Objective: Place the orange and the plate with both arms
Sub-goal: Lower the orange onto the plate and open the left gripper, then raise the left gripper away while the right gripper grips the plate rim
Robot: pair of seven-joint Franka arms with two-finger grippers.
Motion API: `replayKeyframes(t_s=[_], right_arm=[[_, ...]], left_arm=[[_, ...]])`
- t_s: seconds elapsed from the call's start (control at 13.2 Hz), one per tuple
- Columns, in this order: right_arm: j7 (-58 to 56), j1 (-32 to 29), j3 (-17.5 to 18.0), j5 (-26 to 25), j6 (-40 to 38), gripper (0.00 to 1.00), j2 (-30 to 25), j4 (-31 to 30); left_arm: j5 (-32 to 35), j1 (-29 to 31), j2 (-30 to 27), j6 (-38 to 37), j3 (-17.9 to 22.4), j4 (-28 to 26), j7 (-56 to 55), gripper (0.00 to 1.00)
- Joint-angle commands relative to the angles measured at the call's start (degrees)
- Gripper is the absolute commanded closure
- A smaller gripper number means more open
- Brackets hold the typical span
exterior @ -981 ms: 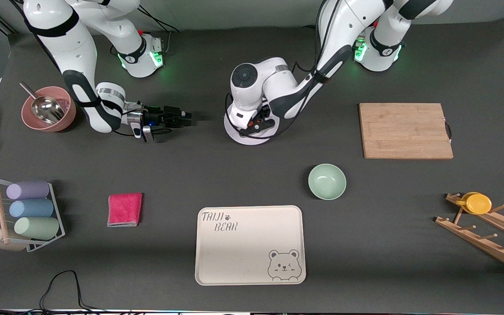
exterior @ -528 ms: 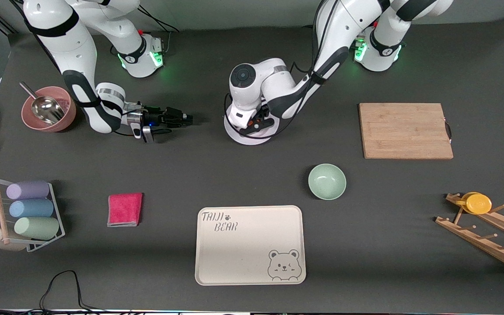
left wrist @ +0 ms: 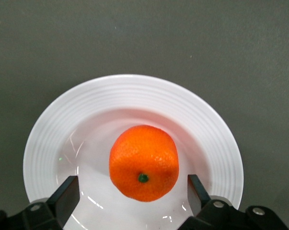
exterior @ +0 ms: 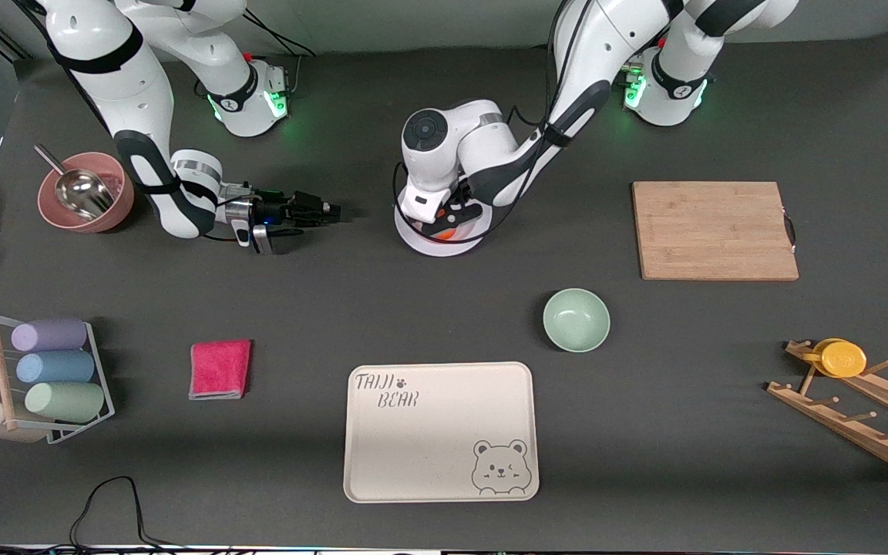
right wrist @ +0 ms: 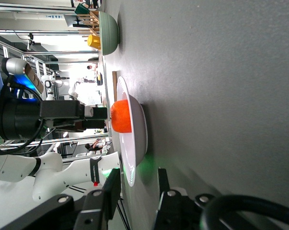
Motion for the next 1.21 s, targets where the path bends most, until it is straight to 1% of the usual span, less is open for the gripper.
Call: replayKeyframes(t_s=[0.0, 0.15, 0.38, 0.45, 0.53, 0.68, 0.75, 0.91, 1.13], right_arm=[[-2.76, 0.38, -0.08, 1.2, -0.71, 0.62, 2.15, 1.02], [-2.68, 0.3, 0.01, 1.29, -0.71, 0.62, 2.59, 1.11], [-2.59, 0.38, 0.36, 1.46, -0.71, 0.62, 2.94, 1.9], [-2.68, 0.38, 0.88, 2.68, -0.71, 0.62, 3.2, 2.34], [-2.77, 0.47, 2.45, 4.43, -0.71, 0.62, 3.29, 2.43], [-2.85, 0.65, 5.97, 9.7, -0.36, 0.62, 3.47, 2.78], [-2.85, 0.73, 7.12, 10.94, -0.01, 0.62, 3.82, 3.22], [-4.34, 1.52, 8.44, 13.49, 0.0, 0.62, 5.22, 4.01], [-5.05, 4.07, 10.28, 19.55, 0.08, 0.62, 7.42, 6.11]], left_arm=[[1.07, 1.22, -3.49, -3.94, 0.36, -0.15, 0.43, 0.0], [0.8, 4.64, -6.39, -6.93, 0.18, -0.23, 4.63, 0.0], [-0.77, 10.27, -11.83, -12.99, 0.44, -0.23, 14.92, 0.0], [-1.91, 11.68, -13.68, -14.66, 1.23, -0.23, 18.68, 0.0], [-3.75, 12.56, -15.87, -16.5, 3.24, -0.23, 24.29, 0.0], [-10.41, 12.13, -20.53, -19.58, 12.0, -0.32, 37.72, 0.0], [-12.71, 12.13, -22.46, -21.08, 16.05, -0.32, 44.75, 0.0], [-13.52, 12.22, -25.63, -25.12, 24.49, -0.32, 58.29, 0.0], [-13.7, 12.57, -28.98, -27.59, 37.32, -0.15, 77.37, 0.0]])
